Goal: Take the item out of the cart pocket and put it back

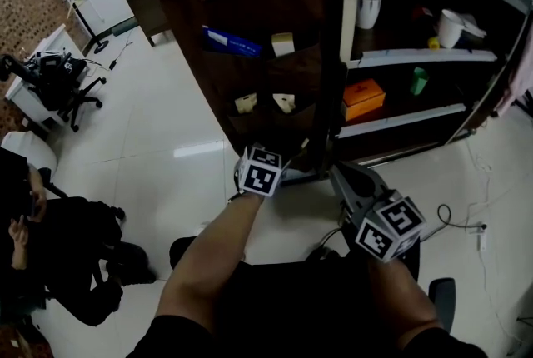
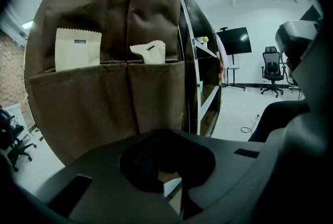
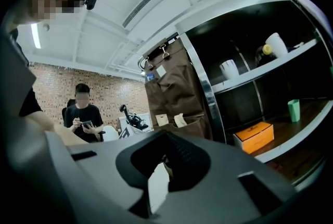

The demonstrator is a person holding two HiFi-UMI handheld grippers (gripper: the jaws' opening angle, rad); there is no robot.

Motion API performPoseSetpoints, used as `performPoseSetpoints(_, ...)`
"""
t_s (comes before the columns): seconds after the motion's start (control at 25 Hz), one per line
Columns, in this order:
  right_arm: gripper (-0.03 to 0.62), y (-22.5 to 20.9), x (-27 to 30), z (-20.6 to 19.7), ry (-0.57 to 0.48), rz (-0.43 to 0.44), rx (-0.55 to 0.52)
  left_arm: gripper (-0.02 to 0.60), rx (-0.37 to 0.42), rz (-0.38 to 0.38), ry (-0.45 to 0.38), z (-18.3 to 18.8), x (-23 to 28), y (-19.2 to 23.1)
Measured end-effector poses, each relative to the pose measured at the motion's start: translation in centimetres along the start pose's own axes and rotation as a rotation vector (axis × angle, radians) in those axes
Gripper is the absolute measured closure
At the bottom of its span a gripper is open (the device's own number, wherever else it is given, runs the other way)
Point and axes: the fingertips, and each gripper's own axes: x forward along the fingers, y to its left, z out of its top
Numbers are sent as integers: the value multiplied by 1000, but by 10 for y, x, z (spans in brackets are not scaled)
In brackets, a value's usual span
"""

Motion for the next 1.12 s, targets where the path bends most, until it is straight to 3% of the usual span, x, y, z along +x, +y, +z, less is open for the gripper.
performPoseSetpoints(0.36, 577, 22, -9, 16, -30, 20, -31, 581, -23, 22, -58, 32, -41, -1)
performPoseSetpoints(0.52, 577, 29, -12, 23, -42, 30, -40, 581, -79, 31, -187, 74, -79, -2)
performPoseSetpoints(0.76, 577, 48, -16, 33, -65, 69, -44, 581, -30, 26, -387, 137, -177, -31)
performPoseSetpoints(1.12, 577, 79, -32, 43, -75, 134, -74, 581, -27, 41, -544, 143, -294, -70)
